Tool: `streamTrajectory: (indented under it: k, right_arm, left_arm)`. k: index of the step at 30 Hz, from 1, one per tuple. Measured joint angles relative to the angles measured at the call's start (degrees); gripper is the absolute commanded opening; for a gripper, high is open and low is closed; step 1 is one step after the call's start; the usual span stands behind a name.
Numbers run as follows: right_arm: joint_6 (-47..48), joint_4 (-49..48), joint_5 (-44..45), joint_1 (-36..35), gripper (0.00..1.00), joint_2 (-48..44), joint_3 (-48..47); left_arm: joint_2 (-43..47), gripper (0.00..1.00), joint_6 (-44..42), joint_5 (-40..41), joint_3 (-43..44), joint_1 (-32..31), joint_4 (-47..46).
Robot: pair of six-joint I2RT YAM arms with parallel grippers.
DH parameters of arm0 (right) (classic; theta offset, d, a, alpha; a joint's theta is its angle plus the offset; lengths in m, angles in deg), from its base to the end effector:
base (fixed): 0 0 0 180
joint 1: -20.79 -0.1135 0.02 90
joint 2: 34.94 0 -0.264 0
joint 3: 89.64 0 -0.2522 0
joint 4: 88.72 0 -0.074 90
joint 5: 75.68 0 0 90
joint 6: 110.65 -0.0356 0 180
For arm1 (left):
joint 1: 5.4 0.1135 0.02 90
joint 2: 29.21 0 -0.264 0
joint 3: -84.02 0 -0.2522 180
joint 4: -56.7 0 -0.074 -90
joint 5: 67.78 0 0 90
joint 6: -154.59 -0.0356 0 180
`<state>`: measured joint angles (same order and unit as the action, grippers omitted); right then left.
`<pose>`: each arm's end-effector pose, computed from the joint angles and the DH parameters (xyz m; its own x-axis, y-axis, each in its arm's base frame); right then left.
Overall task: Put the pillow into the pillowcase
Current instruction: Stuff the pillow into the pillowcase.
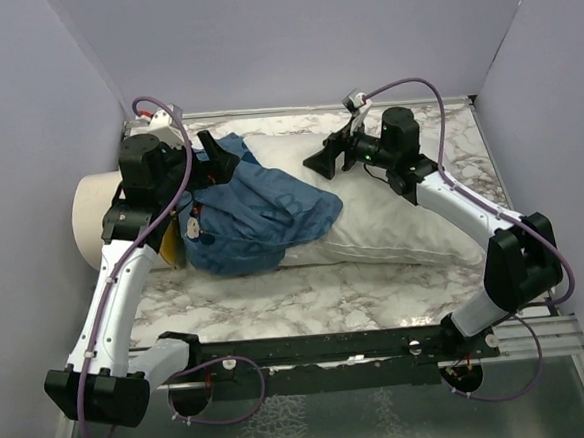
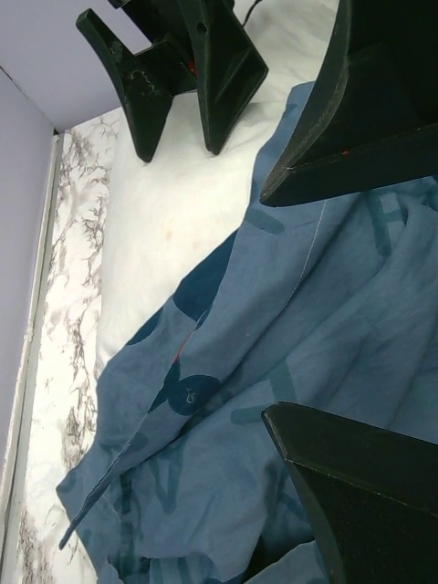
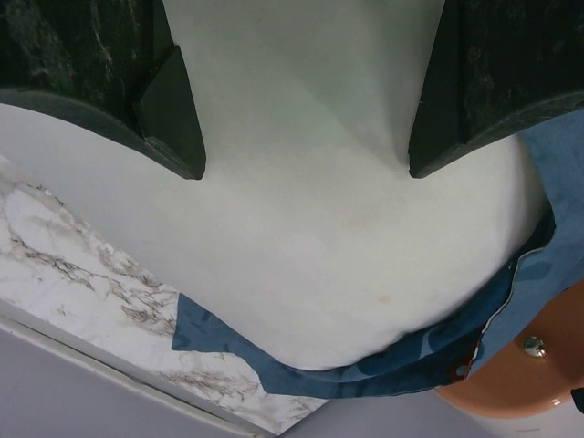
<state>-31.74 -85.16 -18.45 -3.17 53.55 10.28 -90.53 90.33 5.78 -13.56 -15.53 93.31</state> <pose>0.3250 0.1655 0.3190 -0.3447 0.0238 -0.9384 -0.7735 0.5592 0.2983 0.2274 -0.0509 0.4070 -0.4270 -0.3468 -0.8351 0.2794 0.8277 -0.4866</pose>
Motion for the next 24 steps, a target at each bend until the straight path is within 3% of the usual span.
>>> streamTrajectory:
  k: [5, 13, 15, 19, 22, 24]
  right_arm:
    - [0.09, 0.33, -0.24, 0.0, 0.86, 2.43, -1.79]
    - [0.9, 0.04, -0.42, 0.09, 0.5, 3.78, -0.9]
    - [0.79, -0.44, -0.63, 0.09, 0.39, 3.48, 0.28]
    - [0.74, -2.16, -1.75, 0.09, 0.18, 2.12, 3.41]
    - [0.26, -3.89, -2.56, 0.09, 0.11, 0.74, 6.21]
    - [-0.11, -5.38, -2.97, 0.09, 0.08, -0.66, 8.85]
  left_arm:
    - [-4.44, 0.91, -1.38, 0.22, 2.8, 0.0, 0.98]
    - [-16.0, 0.93, -0.94, -0.11, 5.14, 0.0, -0.63]
    - [-17.84, 0.88, -0.46, -0.66, 5.01, 0.0, -0.9]
    - [-19.28, 0.66, 1.44, -2.97, 3.41, 0.0, -2.71]
    - [-19.37, 0.63, 3.13, -4.57, 3.02, 0.0, -3.96]
    - [-19.37, 0.5, 3.82, -5.38, 3.32, -0.24, -4.61]
